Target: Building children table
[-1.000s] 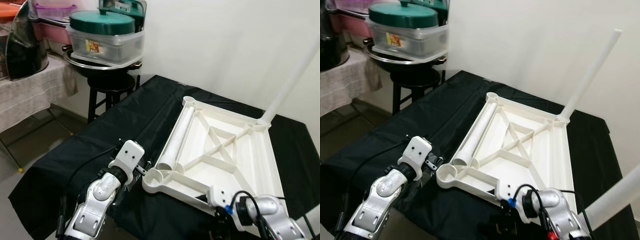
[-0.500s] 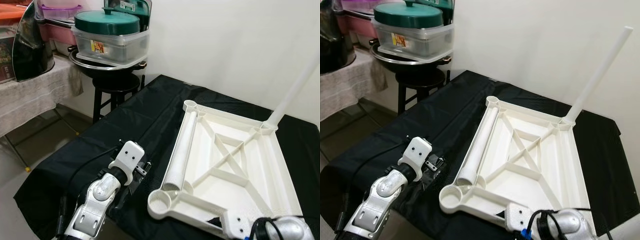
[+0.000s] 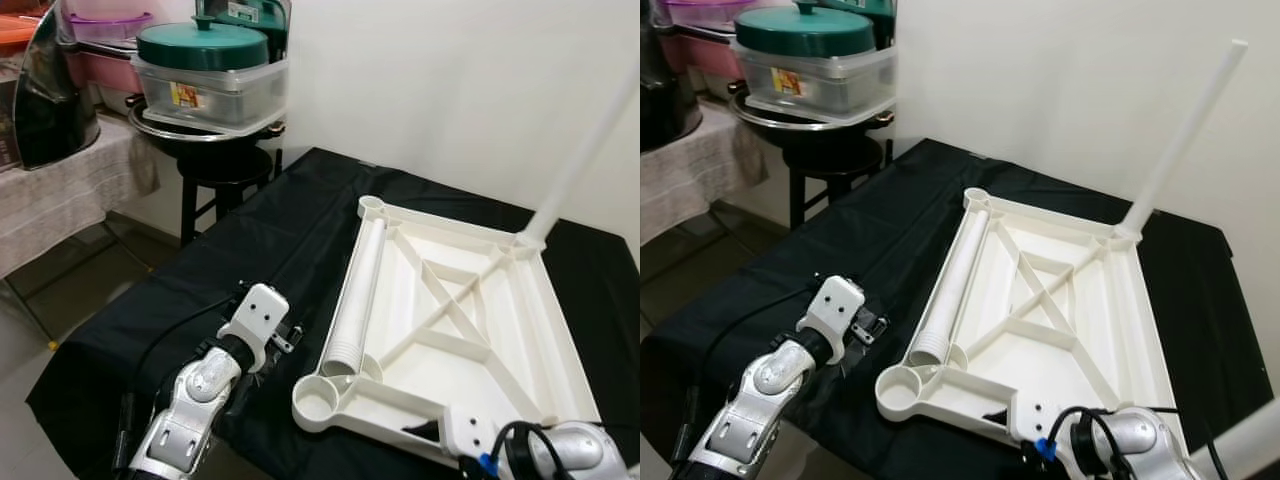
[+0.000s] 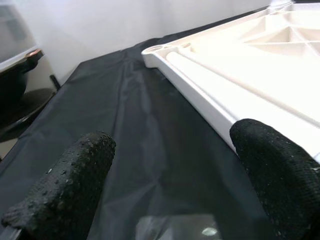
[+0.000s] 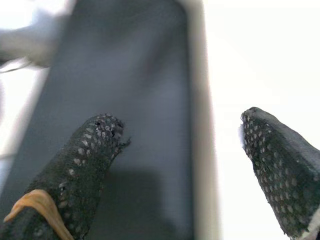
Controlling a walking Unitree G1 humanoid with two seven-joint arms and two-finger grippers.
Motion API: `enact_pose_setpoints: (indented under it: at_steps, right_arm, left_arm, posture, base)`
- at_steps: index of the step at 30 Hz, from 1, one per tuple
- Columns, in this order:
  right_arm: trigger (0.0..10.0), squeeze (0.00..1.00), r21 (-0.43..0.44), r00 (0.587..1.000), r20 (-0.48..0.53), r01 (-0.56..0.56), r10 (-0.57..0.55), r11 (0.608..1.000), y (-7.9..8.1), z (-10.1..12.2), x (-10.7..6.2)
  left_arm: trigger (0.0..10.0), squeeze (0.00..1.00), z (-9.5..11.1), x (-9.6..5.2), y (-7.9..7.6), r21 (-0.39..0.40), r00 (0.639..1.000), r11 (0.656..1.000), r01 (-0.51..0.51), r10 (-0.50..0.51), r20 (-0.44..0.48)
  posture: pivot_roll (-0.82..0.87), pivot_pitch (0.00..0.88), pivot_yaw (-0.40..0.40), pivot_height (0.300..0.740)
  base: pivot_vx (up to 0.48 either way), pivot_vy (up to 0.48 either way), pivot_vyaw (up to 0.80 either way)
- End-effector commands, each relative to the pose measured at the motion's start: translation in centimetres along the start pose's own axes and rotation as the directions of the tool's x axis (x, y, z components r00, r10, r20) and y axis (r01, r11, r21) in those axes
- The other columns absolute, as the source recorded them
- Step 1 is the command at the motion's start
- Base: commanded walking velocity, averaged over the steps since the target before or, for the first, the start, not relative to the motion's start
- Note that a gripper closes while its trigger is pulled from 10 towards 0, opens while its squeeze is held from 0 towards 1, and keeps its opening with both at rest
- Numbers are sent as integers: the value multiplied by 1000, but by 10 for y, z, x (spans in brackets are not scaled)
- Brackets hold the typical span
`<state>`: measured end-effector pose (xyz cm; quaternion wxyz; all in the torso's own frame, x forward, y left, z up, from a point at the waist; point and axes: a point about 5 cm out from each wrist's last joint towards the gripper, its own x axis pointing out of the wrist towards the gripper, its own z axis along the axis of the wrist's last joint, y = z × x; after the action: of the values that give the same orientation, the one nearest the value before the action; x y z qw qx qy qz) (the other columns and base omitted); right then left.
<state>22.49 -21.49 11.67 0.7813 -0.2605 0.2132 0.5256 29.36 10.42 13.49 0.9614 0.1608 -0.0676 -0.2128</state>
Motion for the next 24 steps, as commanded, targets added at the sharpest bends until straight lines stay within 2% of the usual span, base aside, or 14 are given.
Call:
enact_pose_setpoints:
  at_steps: [1, 2, 5, 12, 14, 15, 16, 17, 19, 20, 21, 22, 23, 24]
  right_arm:
    - [10000, 0, -16, 998, 25, 60, -59, 998, -8, 9, -6]
    - [10000, 0, -55, 995, 52, 84, -81, 995, -10, 21, -10]
    - [10000, 0, -89, 994, 67, 96, -90, 991, -10, 31, -17]
    - [10000, 0, -118, 975, 169, 165, -144, 979, -19, 59, -31]
    - [10000, 0, -56, 921, 293, 285, -257, 957, -33, 75, -29]
    - [10000, 0, -56, 921, 293, 285, -257, 957, -33, 75, -29]
    - [10000, 0, 0, 879, 340, 356, -335, 934, -43, 81, -26]
    - [10000, 0, 73, 820, 367, 446, -439, 892, -54, 84, -22]
    - [10000, 0, 231, 706, 351, 571, -615, 788, -72, 86, -13]
    - [10000, 0, 231, 706, 351, 571, -615, 788, -72, 86, -13]
    - [10000, 0, 341, 640, 335, 602, -691, 722, -77, 87, -8]
    - [10000, 0, 409, 604, 319, 608, -731, 681, -80, 87, -4]
    - [10000, 0, 409, 604, 319, 608, -731, 681, -80, 87, -4]
    - [10000, 0, 465, 576, 292, 612, -763, 640, -79, 85, 3]
  left_arm:
    - [10000, 0, -1, 1, -2, 4, 1000, 1000, 12, -12, -2]
    - [10000, 0, 0, 1, -2, 3, 1000, 1000, 9, -9, 1]
    - [10000, 0, -1, 1, -3, 1, 1000, 1000, 10, -10, 2]
    - [10000, 0, -1, 1, -6, -5, 1000, 1000, 19, -19, 2]
    - [10000, 0, -2, 1, -6, -7, 1000, 1000, 19, -19, 1]
    - [10000, 0, -2, 1, -6, -7, 1000, 1000, 19, -19, 1]
    - [10000, 0, -2, 1, -6, -7, 1000, 1000, 18, -18, 1]
    - [10000, 0, -2, 1, -6, -7, 1000, 1000, 17, -17, 0]
    - [10000, 0, -2, 0, -5, -7, 1000, 1000, 13, -13, 0]
    - [10000, 0, -2, 0, -5, -7, 1000, 1000, 13, -13, 0]
    - [10000, 0, -2, 0, -5, -7, 1000, 1000, 12, -12, -1]
    - [10000, 0, -2, 0, -5, -6, 1000, 1000, 11, -11, -1]
    - [10000, 0, -2, 0, -5, -6, 1000, 1000, 11, -11, -1]
    - [10000, 0, -3, -1, -5, -5, 1000, 1000, 12, -12, -2]
  posture:
    - [62, 0, -95, 740]
    - [62, 0, -92, 740]
    - [49, 0, -85, 740]
    - [42, 0, -86, 740]
    - [44, 0, -89, 740]
    - [44, 0, -89, 740]
    - [45, 0, -90, 740]
    - [51, 0, -95, 740]
    - [53, 0, -98, 740]
    - [53, 0, -98, 740]
    - [57, 0, -96, 740]
    - [57, 0, -97, 740]
    - [57, 0, -97, 740]
    - [60, 0, -96, 740]
  base:
    - [0, 0, 0]
    - [0, 0, 0]
    - [0, 0, 0]
    - [0, 0, 0]
    - [0, 0, 0]
    - [0, 0, 0]
    - [0, 0, 0]
    - [0, 0, 0]
    - [0, 0, 0]
    - [0, 0, 0]
    - [0, 0, 0]
    - [0, 0, 0]
    - [0, 0, 0]
    - [0, 0, 0]
